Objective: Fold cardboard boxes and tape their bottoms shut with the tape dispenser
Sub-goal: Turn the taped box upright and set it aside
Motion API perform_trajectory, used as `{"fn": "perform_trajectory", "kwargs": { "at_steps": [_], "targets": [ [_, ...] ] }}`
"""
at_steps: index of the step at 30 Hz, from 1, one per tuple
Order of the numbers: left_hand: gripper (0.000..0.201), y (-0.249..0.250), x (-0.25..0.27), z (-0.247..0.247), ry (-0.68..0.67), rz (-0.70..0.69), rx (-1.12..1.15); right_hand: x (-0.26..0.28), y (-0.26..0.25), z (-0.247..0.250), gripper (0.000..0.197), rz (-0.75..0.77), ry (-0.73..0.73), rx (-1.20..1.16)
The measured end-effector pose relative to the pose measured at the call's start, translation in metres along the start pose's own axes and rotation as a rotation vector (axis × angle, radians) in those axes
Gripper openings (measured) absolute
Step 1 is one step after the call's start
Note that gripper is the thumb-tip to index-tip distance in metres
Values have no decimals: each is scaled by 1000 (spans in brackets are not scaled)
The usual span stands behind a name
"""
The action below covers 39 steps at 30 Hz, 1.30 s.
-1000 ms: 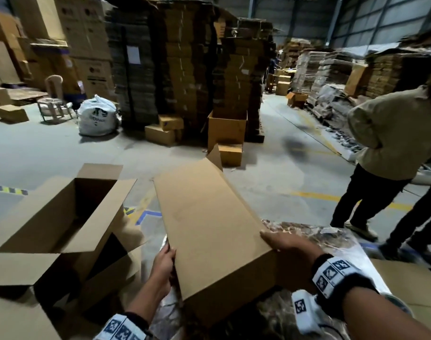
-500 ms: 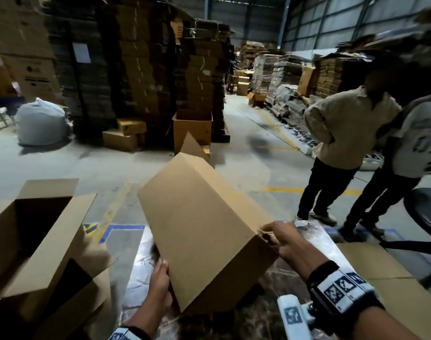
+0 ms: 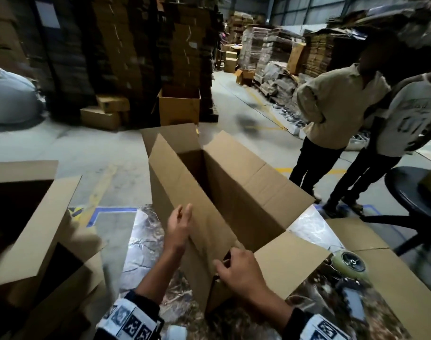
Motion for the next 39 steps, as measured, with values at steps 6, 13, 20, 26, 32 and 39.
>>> {"fn": "perform_trajectory", "kwargs": {
  "at_steps": [6, 13, 20, 26, 32, 39],
  "targets": [
    [121, 24, 7, -21, -100, 162, -264, -3, 5, -12, 41, 113, -188, 57],
    [39, 49, 23, -12, -155, 222, 31, -3, -12, -9, 72, 327, -271, 14],
    [23, 57, 38, 23, -225, 215, -90, -6, 15, 10, 55, 290, -464, 133],
    [20, 49, 25, 14, -135, 282, -293, 23, 68, 7, 65, 288, -379, 347],
    [31, -11, 26, 57, -52, 209, -72, 35, 86, 10, 64, 398, -285, 424],
    [28, -70, 41, 31, 426, -418, -921, 35, 95, 4, 60, 505, -221, 456]
  ]
}}
Point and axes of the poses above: each hand's wrist, its own x-axis away from the middle knuckle, its own z-axis out of the back of the hand, y = z × x, the point moved 3 cm from there along -x, towards the middle knuckle, and after that the axes turned 14 degrees about z, right-handed, at the moved point
